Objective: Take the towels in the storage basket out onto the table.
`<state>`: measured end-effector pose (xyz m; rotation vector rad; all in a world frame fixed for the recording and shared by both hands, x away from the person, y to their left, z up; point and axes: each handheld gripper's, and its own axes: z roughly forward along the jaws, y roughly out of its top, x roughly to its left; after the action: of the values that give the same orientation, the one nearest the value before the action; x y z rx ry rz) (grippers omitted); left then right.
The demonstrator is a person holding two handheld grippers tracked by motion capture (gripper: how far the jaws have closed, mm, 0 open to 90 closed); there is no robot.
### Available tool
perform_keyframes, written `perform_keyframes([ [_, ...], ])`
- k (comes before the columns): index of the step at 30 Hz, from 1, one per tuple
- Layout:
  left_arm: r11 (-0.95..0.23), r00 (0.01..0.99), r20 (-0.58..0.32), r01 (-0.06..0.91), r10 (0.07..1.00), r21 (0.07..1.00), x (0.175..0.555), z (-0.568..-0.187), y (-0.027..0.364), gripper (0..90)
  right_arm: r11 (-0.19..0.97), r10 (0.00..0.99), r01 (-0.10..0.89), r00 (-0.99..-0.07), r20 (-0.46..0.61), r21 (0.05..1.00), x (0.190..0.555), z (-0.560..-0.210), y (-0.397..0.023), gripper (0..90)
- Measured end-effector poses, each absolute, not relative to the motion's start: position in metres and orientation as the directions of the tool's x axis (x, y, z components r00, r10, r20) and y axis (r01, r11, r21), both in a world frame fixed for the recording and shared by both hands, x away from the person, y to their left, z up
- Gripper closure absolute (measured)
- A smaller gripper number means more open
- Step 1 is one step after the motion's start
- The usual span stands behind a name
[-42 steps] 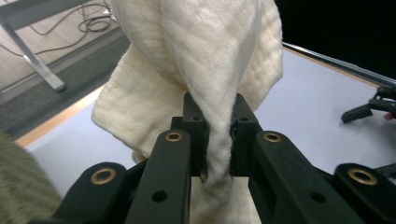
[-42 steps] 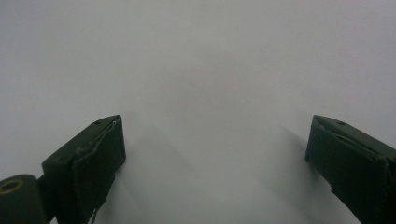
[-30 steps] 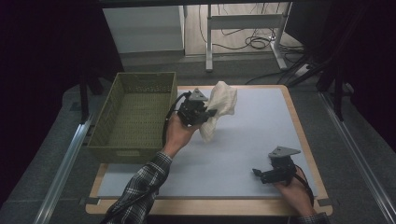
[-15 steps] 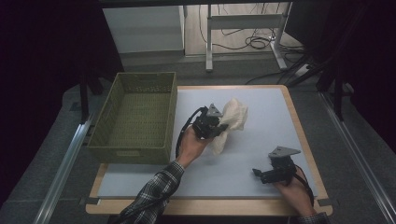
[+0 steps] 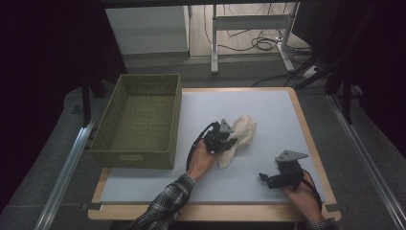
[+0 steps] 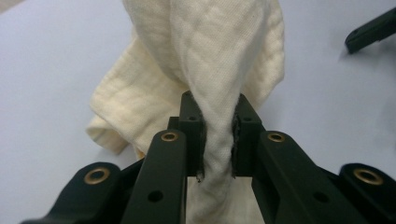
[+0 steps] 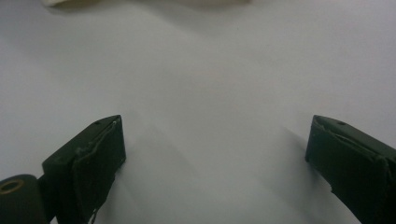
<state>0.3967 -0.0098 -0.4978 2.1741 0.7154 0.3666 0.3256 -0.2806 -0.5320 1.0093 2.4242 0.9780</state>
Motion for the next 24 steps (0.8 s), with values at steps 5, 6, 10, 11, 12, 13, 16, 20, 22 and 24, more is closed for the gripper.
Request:
perform_keyframes([
  [5,-0.520,0.804,-0.001,0.385,0.595,0.763,0.396,-0.514,-0.015,77.7,0.509,0.723,0.490,-0.690,-0.042,0.708,0.325,-0.532,-0.280,4.9],
  [6,-0.525,0.806,0.001,0.385,0.592,0.759,0.396,-0.516,-0.016,77.7,0.509,0.723,0.490,-0.690,-0.042,0.708,0.325,-0.532,-0.280,4.9],
  [10,-0.522,0.806,-0.010,0.393,0.592,0.757,0.396,-0.524,-0.018,76.6,0.509,0.723,0.490,-0.690,-0.043,0.708,0.325,-0.532,-0.281,4.9],
  [11,-0.519,0.806,-0.017,0.398,0.592,0.756,0.396,-0.525,-0.018,75.9,0.509,0.723,0.490,-0.690,-0.043,0.708,0.325,-0.532,-0.280,4.9],
  [12,-0.519,0.806,-0.017,0.398,0.592,0.756,0.396,-0.525,-0.018,74.8,0.509,0.723,0.490,-0.690,-0.043,0.708,0.325,-0.532,-0.280,4.9],
  [13,-0.514,0.806,-0.026,0.402,0.592,0.758,0.396,-0.527,-0.018,74.8,0.511,0.722,0.488,-0.691,-0.045,0.708,0.326,-0.532,-0.281,4.9],
  [16,-0.497,0.808,-0.058,0.416,0.586,0.762,0.397,-0.529,-0.018,64.8,0.509,0.723,0.490,-0.690,-0.043,0.708,0.325,-0.532,-0.280,4.9],
  [20,-0.487,0.805,-0.067,0.421,0.590,0.765,0.395,-0.524,-0.016,44.3,0.509,0.723,0.491,-0.689,-0.042,0.707,0.325,-0.532,-0.280,4.9],
  [22,-0.487,0.806,-0.066,0.418,0.589,0.767,0.394,-0.520,-0.012,36.8,0.509,0.723,0.491,-0.690,-0.042,0.707,0.326,-0.532,-0.281,4.9],
  [24,-0.476,0.805,-0.066,0.413,0.590,0.776,0.390,-0.515,-0.008,33.7,0.509,0.723,0.491,-0.689,-0.041,0.707,0.326,-0.532,-0.280,4.9],
])
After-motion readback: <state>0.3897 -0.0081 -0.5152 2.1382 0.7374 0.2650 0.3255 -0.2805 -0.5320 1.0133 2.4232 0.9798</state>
